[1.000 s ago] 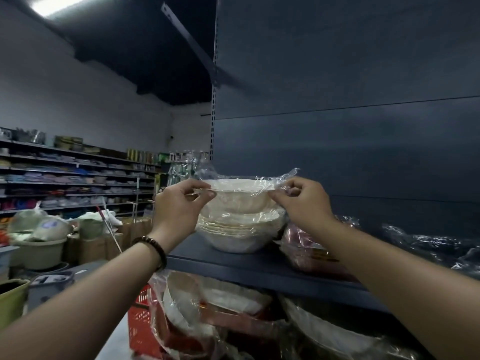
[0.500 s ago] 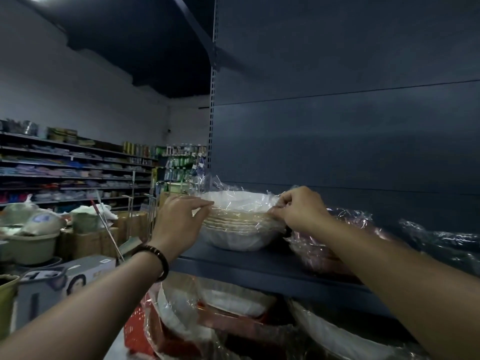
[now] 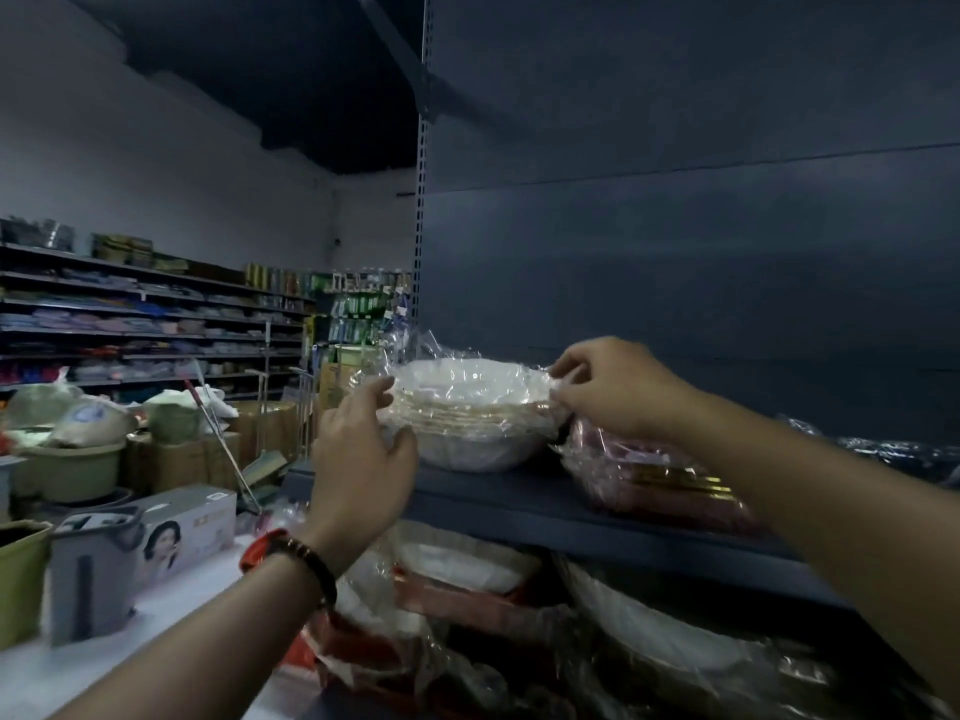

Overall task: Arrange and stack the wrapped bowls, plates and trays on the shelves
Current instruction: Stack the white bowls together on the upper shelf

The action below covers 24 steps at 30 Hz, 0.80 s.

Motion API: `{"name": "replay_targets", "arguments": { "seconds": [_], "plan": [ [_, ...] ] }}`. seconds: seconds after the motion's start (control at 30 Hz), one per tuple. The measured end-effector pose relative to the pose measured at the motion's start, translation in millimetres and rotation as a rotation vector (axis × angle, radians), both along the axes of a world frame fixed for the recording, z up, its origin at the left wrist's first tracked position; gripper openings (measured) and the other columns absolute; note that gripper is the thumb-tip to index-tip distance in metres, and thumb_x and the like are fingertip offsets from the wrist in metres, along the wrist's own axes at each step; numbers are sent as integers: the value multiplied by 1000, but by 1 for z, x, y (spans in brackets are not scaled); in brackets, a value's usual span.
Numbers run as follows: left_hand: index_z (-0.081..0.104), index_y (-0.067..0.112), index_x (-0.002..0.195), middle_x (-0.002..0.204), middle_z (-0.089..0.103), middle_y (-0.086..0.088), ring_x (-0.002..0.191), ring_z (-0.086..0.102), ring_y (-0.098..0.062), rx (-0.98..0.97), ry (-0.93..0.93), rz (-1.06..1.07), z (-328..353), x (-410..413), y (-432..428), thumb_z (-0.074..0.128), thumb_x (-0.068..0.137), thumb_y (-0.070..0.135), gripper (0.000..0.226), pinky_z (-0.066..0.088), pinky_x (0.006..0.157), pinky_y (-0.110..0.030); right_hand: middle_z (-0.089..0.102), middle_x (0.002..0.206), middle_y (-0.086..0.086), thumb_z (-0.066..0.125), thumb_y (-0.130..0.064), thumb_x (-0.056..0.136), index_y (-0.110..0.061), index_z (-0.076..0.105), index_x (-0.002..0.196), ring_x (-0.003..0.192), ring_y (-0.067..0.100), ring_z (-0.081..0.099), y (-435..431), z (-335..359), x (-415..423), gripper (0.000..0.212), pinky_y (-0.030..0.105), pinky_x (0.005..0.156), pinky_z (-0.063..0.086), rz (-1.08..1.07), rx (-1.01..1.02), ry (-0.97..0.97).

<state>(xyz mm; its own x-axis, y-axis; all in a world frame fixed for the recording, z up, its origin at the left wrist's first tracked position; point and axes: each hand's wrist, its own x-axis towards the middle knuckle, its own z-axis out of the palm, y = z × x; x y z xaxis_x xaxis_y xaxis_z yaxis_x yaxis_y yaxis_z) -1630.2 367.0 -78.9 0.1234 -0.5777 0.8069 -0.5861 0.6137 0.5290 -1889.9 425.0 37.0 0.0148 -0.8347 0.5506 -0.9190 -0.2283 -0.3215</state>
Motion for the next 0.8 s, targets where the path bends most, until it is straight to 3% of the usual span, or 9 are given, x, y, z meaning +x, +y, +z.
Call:
{"name": "replay_targets", "arguments": {
  "seconds": [0.13,0.23,0.37,0.47,0.57,0.73,0.8],
  "plan": [
    [61,20,122,115,62,7,108,61,-16,-143,-17,-156,-40,-27,55,67,94,15,28,57,92,-42,74,85,-17,71,-33,89,-30,75,93,83,-2,68,62,-25,-8,6,20,74,50,68,-259,0],
    [66,24,103,102,63,13,96,63,-12,-161,-148,-202,-69,-49,84,65,87,16,18,54,83,-35,71,75,-16,72,-30,90,-28,71,80,76,2,67,116,-56,-19,10,16,69,46,124,-326,77],
    [67,30,98,100,63,18,94,62,-6,-70,-268,-318,-92,-85,111,63,90,22,11,53,80,-28,68,72,-10,71,-32,92,-28,69,75,68,13,66,173,-113,-47,17,27,61,49,197,-175,11],
    [66,36,97,101,63,21,95,65,-4,2,-243,-383,-111,-116,117,70,94,21,16,56,81,-28,69,71,-8,72,-34,91,-26,70,78,65,13,65,184,-168,-78,16,32,61,52,62,-63,-85],
    [66,40,98,100,62,24,93,65,-2,51,-222,-409,-128,-145,122,75,94,20,22,54,79,-20,68,68,-14,74,-32,92,-29,69,74,63,6,64,183,-215,-109,19,18,57,46,-125,27,-154],
    [68,37,97,100,61,22,94,63,0,128,-164,-409,-160,-181,122,76,92,20,20,49,78,-11,70,75,-16,70,-40,93,-32,72,85,78,-5,64,180,-255,-119,11,15,66,48,-195,157,-163],
    [68,40,98,102,62,20,92,64,0,209,-90,-395,-175,-190,114,77,92,19,23,51,77,-13,70,81,-15,67,-45,91,-33,69,90,82,-1,65,173,-266,-110,12,23,76,52,-147,240,-146]
  ]
}}
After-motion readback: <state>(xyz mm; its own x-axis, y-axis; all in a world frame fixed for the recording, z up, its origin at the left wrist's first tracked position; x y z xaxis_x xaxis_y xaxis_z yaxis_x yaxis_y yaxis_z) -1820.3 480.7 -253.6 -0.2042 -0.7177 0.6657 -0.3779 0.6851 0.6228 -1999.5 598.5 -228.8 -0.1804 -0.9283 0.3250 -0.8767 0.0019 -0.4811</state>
